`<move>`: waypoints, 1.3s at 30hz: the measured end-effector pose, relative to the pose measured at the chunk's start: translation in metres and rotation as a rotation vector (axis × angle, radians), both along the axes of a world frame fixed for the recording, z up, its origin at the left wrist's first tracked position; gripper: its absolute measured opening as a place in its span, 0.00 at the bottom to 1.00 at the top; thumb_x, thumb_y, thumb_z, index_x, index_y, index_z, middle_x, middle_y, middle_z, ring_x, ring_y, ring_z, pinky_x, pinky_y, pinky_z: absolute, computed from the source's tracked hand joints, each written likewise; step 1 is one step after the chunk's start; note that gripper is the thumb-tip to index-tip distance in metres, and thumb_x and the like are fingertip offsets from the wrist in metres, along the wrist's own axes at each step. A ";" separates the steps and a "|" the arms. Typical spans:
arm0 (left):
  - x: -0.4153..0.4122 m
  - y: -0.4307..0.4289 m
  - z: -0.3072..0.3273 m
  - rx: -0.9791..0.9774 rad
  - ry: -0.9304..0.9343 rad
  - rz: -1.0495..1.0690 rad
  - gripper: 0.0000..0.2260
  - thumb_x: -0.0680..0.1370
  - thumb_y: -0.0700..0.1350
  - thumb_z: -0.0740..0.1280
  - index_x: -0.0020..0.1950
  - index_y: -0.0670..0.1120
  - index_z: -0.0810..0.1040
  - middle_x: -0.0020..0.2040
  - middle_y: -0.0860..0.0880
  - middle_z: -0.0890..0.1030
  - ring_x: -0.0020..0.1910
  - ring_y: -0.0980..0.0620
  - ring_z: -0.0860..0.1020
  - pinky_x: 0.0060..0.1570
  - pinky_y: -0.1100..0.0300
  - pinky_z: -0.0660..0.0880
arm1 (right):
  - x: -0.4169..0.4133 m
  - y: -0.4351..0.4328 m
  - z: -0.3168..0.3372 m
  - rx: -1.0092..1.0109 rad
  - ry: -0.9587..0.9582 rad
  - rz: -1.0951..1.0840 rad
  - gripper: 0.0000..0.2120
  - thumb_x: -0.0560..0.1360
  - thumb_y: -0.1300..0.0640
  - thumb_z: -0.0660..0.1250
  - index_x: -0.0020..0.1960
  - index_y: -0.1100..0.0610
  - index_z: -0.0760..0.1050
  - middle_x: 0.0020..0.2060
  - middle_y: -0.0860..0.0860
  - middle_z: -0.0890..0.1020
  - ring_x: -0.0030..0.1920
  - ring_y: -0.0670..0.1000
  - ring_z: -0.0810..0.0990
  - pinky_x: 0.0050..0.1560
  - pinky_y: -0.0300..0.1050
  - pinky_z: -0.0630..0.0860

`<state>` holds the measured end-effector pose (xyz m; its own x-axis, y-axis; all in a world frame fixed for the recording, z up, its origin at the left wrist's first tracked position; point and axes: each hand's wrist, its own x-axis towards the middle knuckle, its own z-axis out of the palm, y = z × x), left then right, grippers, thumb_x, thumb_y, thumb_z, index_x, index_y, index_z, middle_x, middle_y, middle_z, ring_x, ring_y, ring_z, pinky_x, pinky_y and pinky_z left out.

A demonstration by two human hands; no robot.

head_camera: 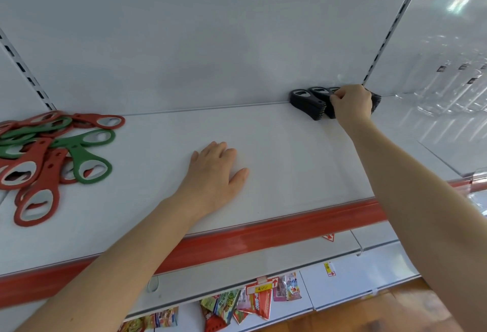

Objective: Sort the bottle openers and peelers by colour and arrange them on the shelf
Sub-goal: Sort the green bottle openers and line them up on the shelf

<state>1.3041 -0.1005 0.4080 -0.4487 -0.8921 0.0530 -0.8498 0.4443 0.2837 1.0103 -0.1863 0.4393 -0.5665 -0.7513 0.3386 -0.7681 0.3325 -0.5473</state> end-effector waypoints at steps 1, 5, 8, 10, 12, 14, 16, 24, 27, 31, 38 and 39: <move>0.000 0.000 0.000 0.004 -0.002 0.002 0.33 0.72 0.62 0.44 0.68 0.44 0.65 0.72 0.46 0.62 0.73 0.48 0.55 0.69 0.53 0.51 | 0.000 0.001 0.000 0.003 -0.002 -0.001 0.10 0.74 0.63 0.61 0.42 0.68 0.78 0.35 0.61 0.75 0.38 0.56 0.71 0.37 0.42 0.65; 0.000 0.000 0.000 0.000 -0.002 -0.011 0.25 0.79 0.58 0.51 0.69 0.43 0.65 0.72 0.45 0.62 0.74 0.48 0.54 0.70 0.53 0.51 | 0.003 0.004 0.002 0.016 0.007 -0.003 0.10 0.75 0.63 0.61 0.41 0.67 0.78 0.34 0.59 0.74 0.37 0.56 0.71 0.36 0.42 0.64; 0.000 0.000 0.000 -0.007 0.001 -0.010 0.24 0.80 0.57 0.51 0.68 0.43 0.65 0.71 0.45 0.63 0.73 0.48 0.55 0.69 0.53 0.51 | 0.004 0.005 0.003 0.037 0.002 0.012 0.10 0.75 0.62 0.61 0.38 0.64 0.76 0.33 0.59 0.74 0.37 0.56 0.71 0.34 0.42 0.64; -0.001 0.000 0.001 -0.008 0.005 -0.011 0.23 0.80 0.57 0.51 0.68 0.43 0.65 0.71 0.45 0.63 0.73 0.48 0.55 0.69 0.54 0.51 | 0.004 0.006 0.003 0.044 0.005 0.004 0.11 0.75 0.61 0.59 0.35 0.62 0.74 0.33 0.58 0.73 0.37 0.56 0.71 0.29 0.42 0.61; -0.001 0.001 0.002 -0.002 0.003 -0.014 0.21 0.80 0.55 0.53 0.68 0.43 0.65 0.71 0.45 0.63 0.73 0.48 0.55 0.69 0.54 0.51 | 0.005 0.008 0.004 0.019 0.025 -0.011 0.13 0.74 0.61 0.57 0.31 0.61 0.68 0.29 0.56 0.70 0.39 0.56 0.68 0.29 0.43 0.58; -0.001 0.001 0.004 0.009 0.000 -0.017 0.21 0.80 0.54 0.54 0.68 0.43 0.66 0.70 0.45 0.64 0.72 0.48 0.56 0.69 0.53 0.52 | 0.009 0.011 0.006 -0.009 0.040 -0.002 0.15 0.74 0.60 0.56 0.29 0.61 0.66 0.27 0.55 0.67 0.40 0.57 0.67 0.31 0.43 0.59; 0.000 0.002 0.008 0.010 -0.008 -0.010 0.21 0.80 0.54 0.54 0.67 0.43 0.67 0.69 0.45 0.66 0.71 0.48 0.59 0.69 0.53 0.52 | 0.020 0.016 0.011 -0.016 0.042 0.059 0.14 0.75 0.58 0.57 0.31 0.60 0.69 0.27 0.54 0.69 0.41 0.58 0.68 0.35 0.44 0.64; 0.045 0.017 0.037 -0.225 0.048 -0.006 0.20 0.80 0.54 0.56 0.66 0.42 0.71 0.64 0.45 0.74 0.64 0.45 0.70 0.67 0.51 0.59 | 0.133 0.029 0.028 0.025 0.068 0.493 0.18 0.77 0.50 0.62 0.63 0.59 0.74 0.63 0.53 0.76 0.65 0.55 0.70 0.61 0.42 0.63; 0.085 0.026 0.035 -0.301 0.089 0.017 0.20 0.76 0.52 0.59 0.53 0.37 0.80 0.48 0.41 0.82 0.47 0.40 0.80 0.51 0.46 0.75 | 0.183 0.034 0.028 0.029 0.042 0.611 0.18 0.78 0.50 0.62 0.64 0.58 0.73 0.63 0.51 0.75 0.66 0.51 0.69 0.60 0.39 0.63; 0.149 0.043 0.033 -0.283 0.088 0.117 0.21 0.74 0.52 0.56 0.46 0.37 0.81 0.40 0.42 0.82 0.38 0.41 0.81 0.38 0.51 0.78 | 0.255 0.038 0.022 0.060 0.024 0.756 0.17 0.77 0.50 0.63 0.63 0.58 0.74 0.62 0.51 0.76 0.64 0.51 0.72 0.60 0.39 0.65; 0.251 0.052 0.028 -0.277 0.165 0.179 0.18 0.75 0.50 0.60 0.52 0.38 0.80 0.45 0.44 0.82 0.44 0.43 0.79 0.41 0.54 0.75 | 0.371 0.043 0.008 0.236 0.059 0.816 0.17 0.76 0.48 0.63 0.60 0.56 0.75 0.56 0.53 0.79 0.56 0.53 0.76 0.55 0.44 0.71; 0.263 0.051 0.027 -0.285 0.176 0.176 0.19 0.75 0.51 0.59 0.53 0.39 0.80 0.46 0.44 0.81 0.46 0.43 0.79 0.43 0.53 0.75 | 0.382 0.045 0.007 0.298 0.086 0.791 0.18 0.76 0.47 0.63 0.61 0.56 0.75 0.55 0.53 0.79 0.55 0.54 0.76 0.54 0.46 0.72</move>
